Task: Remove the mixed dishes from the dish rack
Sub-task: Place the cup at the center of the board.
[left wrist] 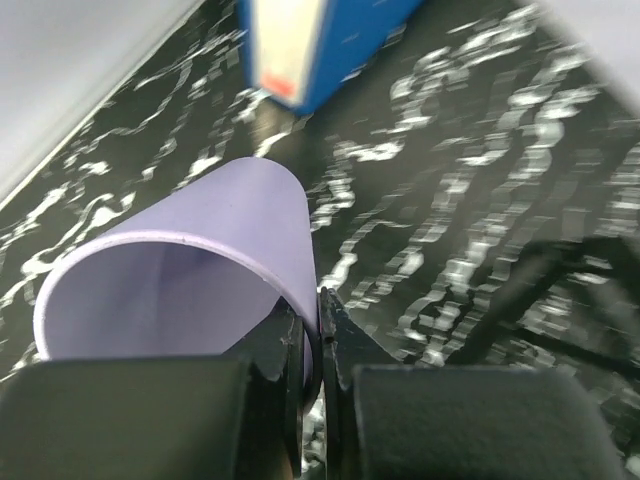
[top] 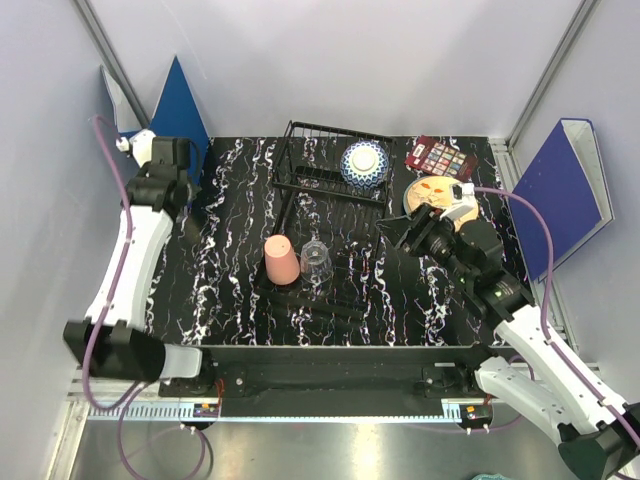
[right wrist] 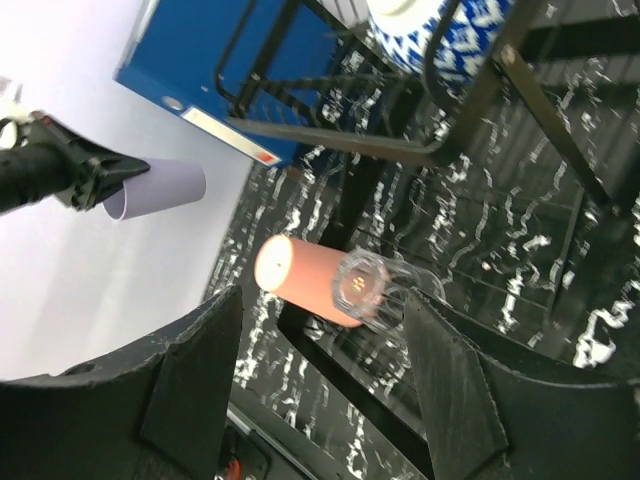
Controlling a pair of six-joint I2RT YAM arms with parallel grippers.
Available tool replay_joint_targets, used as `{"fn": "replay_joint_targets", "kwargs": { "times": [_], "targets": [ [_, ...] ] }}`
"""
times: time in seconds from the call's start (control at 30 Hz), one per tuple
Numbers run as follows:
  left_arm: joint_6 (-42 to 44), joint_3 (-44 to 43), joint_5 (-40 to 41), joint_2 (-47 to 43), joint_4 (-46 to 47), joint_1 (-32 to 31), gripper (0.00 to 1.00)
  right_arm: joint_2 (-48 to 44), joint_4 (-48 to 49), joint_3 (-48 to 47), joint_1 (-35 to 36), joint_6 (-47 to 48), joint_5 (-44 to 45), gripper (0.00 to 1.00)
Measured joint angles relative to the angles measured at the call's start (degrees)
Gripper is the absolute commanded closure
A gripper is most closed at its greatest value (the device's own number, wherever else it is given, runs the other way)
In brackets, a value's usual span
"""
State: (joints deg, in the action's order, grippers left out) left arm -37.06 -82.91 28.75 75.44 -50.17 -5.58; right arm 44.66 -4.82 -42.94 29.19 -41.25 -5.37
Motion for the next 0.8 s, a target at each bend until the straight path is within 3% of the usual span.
{"fn": "replay_joint_targets", "kwargs": {
  "times": [0.37,0.6,0.8],
  "targets": [
    [0.31,5.22,-6.47,12.68,1.03,7.45,1.0,-3.28,-3.43,1.64,0.0,2.01,1.46,0.28],
    [0.09,4.44,-11.39,20.7,2.47,14.03,1.0,-3.52,-5.25,2.8,0.0,2.43,1.79,0.28],
    [0.15,1.22,-12.31,25.22,2.25,15.32,1.0,-3.15,-5.84,2.86,0.0,2.64,1.88,0.28]
  ]
}}
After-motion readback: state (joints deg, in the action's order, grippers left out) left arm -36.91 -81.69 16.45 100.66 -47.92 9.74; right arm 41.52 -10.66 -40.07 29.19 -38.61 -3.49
